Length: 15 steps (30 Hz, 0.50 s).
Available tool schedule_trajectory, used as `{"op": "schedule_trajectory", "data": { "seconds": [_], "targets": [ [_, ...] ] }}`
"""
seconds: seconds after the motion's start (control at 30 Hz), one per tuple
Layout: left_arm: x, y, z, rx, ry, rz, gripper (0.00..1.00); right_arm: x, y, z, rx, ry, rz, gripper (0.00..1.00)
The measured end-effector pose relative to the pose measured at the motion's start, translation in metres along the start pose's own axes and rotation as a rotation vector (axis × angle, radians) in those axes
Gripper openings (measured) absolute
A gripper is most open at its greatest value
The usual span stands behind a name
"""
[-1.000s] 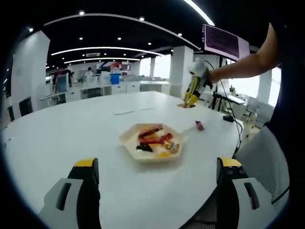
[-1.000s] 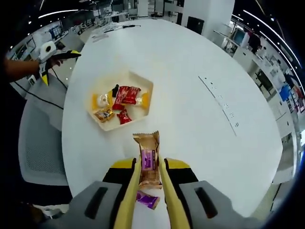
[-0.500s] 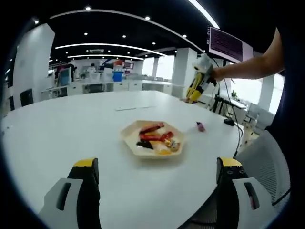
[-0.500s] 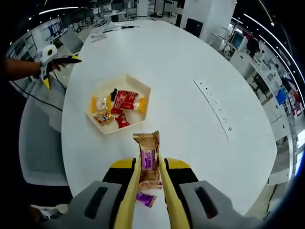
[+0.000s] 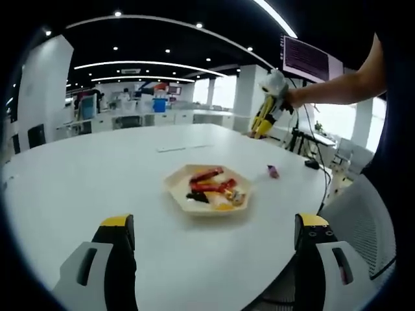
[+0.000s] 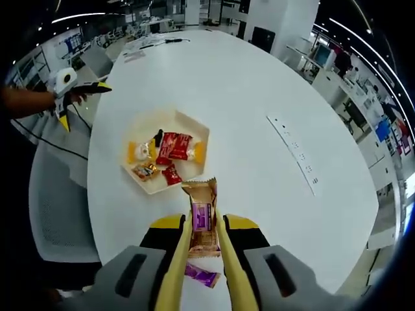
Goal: Place the target food into the container with the food tongs after gripping and lifting it, then release it inside without dropping or visibly crushing the food.
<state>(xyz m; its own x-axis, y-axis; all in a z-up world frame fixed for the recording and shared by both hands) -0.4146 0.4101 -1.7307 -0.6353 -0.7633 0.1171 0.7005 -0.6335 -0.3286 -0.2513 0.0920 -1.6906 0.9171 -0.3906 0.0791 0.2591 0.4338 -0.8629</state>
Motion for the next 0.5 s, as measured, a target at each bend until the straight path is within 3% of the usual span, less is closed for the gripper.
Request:
{"op": "schedule_trajectory", "data": {
  "seconds": [0.2, 0.3, 0.5],
  "targets": [
    [0.002, 0.000, 0.000, -0.004, 0.004, -0.004, 0.99, -0.008, 0.005, 0.009, 0.009, -0.001, 0.002, 0.21],
    [0.003, 0.002, -0.003, -0.026, 0.086, 0.019, 1.00, -0.011, 0.009, 0.015, 0.014, -0.004, 0.005, 0.21],
    [0.005, 0.002, -0.004, -0.039, 0.070, 0.006, 1.00, -0.022, 0.019, 0.033, 0.036, 0.003, 0.017, 0.21]
  ]
}}
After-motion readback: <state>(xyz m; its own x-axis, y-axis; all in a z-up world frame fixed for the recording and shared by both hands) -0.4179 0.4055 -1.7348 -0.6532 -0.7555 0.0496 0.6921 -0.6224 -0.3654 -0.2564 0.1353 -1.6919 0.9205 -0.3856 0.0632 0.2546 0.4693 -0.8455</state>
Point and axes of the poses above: the point that each gripper's makers call its tool centre point, and the gripper's own axes: y roughly forward along the fingers, x roughly to its right, z roughly out of its top, the point moved 2 cm from there along -y, roughly backward along the fingers
